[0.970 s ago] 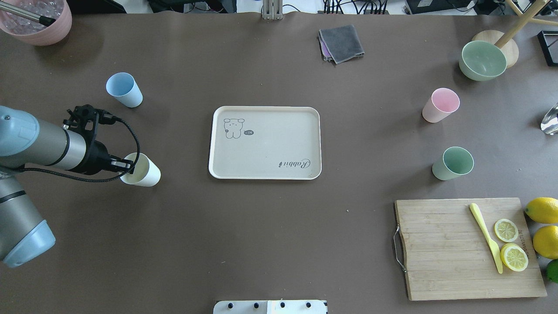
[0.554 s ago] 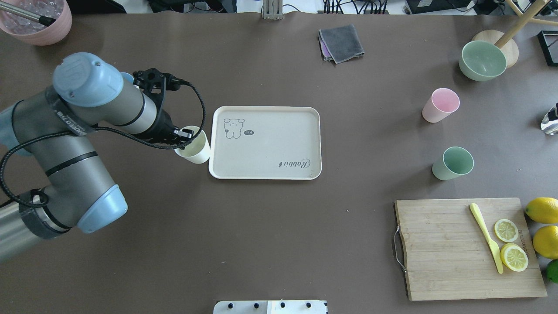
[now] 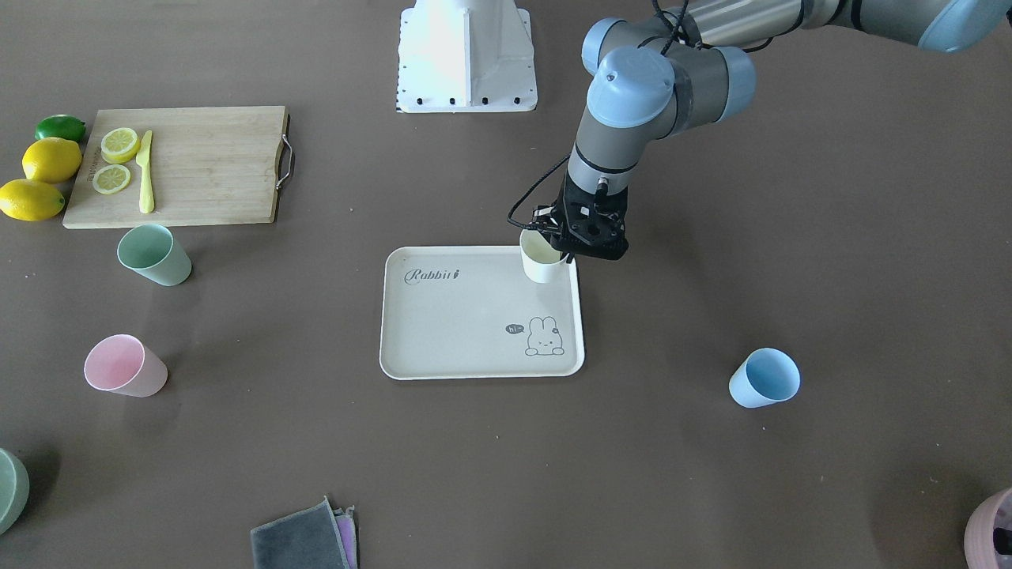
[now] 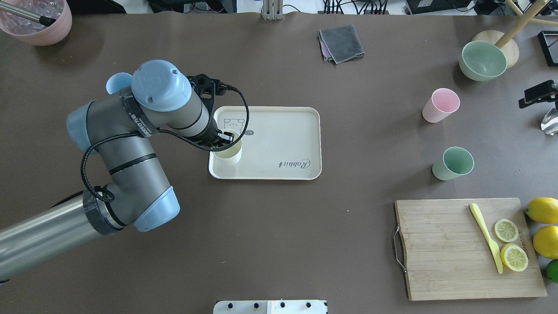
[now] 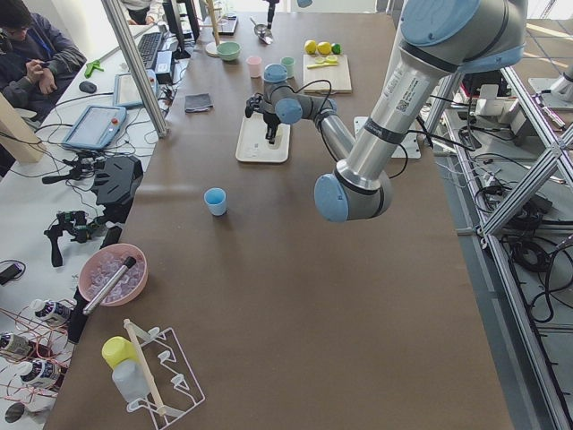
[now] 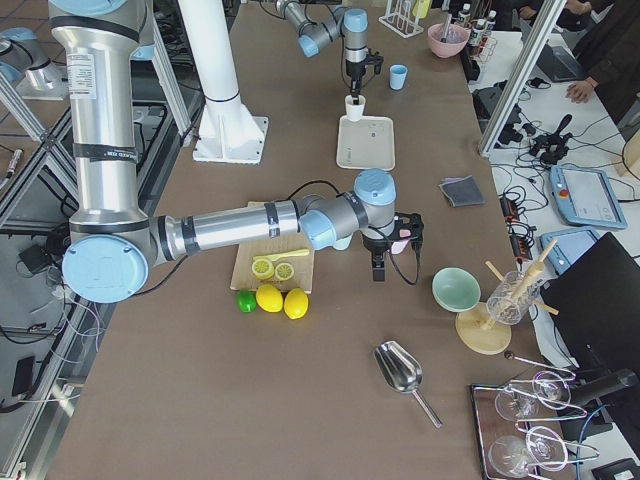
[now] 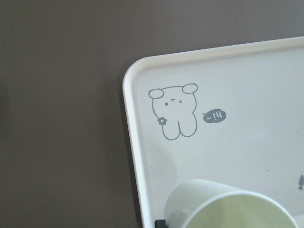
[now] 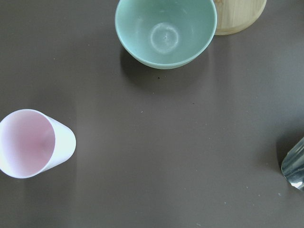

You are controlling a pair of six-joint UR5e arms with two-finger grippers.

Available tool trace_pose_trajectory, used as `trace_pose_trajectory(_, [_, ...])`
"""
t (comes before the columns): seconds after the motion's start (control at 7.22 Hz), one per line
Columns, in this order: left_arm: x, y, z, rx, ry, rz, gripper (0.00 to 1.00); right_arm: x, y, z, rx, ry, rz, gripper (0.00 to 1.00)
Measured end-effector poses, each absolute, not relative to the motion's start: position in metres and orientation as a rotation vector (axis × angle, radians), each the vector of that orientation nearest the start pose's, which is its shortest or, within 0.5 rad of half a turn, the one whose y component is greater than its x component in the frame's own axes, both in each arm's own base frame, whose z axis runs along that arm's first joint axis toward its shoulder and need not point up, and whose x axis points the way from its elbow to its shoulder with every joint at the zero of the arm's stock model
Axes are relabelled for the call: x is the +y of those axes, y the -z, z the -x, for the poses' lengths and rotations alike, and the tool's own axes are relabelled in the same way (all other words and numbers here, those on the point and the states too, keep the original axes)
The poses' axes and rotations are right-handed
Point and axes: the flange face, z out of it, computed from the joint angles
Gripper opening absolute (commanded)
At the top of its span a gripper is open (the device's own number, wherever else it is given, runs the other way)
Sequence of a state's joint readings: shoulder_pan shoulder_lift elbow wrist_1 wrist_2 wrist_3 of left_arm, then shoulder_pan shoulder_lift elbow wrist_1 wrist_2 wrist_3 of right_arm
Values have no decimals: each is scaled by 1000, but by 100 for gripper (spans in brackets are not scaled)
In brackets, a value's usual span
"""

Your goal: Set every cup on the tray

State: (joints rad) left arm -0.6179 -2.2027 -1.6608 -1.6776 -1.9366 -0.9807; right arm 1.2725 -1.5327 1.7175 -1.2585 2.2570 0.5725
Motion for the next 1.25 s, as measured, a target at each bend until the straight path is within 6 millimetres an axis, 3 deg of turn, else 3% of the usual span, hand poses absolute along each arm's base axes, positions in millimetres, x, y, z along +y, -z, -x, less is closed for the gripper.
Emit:
trace_pose_trajectory(0.14, [-472, -240, -509, 874, -127, -187, 13, -531, -532, 96, -812, -80, -147, 100])
trace_pose_trajectory(0.28, [-473, -246, -518, 885, -124, -202, 94, -536, -529, 103, -814, -73, -145, 100])
trace_pose_trajectory(0.55, [-478, -251, -520, 906, -119, -230, 98, -545, -521, 111, -821, -76, -147, 100])
trace_pose_trajectory(0.69, [-491, -248, -500, 911, -99, -247, 98, -548, -515, 117, -827, -81, -146, 100])
trace_pose_trajectory(0.83, [-508, -246, -460, 911, -84, -248, 98, -550, -509, 125, -833, -84, -142, 99])
trace_pose_trajectory(0.97, [-523, -249, -399, 900, -101, -241, 98, -553, -503, 135, -838, -84, -136, 97])
trace_pose_trajectory(1.11, [-529, -265, -330, 868, -148, -253, 98, -558, -499, 147, -839, -81, -131, 95])
trace_pose_trajectory(1.25, [-530, -299, -267, 820, -207, -273, 98, -566, -495, 161, -834, -75, -130, 93])
